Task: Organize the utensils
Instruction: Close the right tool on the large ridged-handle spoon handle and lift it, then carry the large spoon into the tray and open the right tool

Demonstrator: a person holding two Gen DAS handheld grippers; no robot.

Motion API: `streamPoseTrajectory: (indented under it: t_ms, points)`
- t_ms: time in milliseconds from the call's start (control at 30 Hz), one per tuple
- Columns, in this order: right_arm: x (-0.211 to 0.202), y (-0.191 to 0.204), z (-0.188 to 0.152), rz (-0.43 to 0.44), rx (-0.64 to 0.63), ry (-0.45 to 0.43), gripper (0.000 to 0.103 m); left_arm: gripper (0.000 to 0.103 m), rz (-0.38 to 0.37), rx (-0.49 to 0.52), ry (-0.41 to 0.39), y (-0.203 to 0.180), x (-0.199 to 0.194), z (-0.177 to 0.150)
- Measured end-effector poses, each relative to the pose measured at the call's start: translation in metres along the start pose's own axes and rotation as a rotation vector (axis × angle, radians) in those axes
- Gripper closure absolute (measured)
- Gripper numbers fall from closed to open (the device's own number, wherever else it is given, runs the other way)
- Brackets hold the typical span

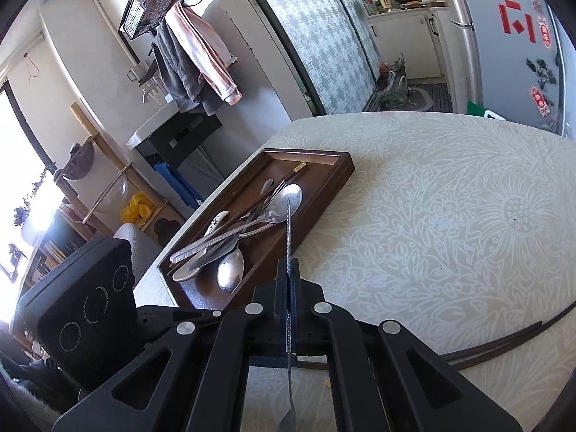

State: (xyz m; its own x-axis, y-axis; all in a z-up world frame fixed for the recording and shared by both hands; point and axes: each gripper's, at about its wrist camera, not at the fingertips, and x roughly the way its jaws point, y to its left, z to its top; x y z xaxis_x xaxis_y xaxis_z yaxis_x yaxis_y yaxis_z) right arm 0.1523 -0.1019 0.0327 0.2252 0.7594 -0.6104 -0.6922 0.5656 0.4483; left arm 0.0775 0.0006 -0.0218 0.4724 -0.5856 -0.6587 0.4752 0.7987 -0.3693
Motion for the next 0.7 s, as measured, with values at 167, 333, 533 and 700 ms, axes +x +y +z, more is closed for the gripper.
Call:
streamPoseTrajectory:
  t_ms: [167,333,533,700]
  points:
    - [-0.003,0.002,-0.001,-0.003,-0.004,-0.002,0.102,0.080,0.035,-0.001,0.026,-0.003,0.012,0.004]
    - [-0.008,0.002,0.000,0.008,0.004,-0.010,0.102,0.089,0.064,0.022,0.018,-0.006,0.006,0.001]
    - [-0.015,0.014,0.012,0.028,-0.004,-0.029,0.102,0.093,0.093,0.013,0.006,0.002,-0.010,0.006]
    - [-0.010,0.035,0.035,0.065,-0.021,-0.051,0.101,0.093,0.169,0.027,-0.018,0.008,-0.044,0.013]
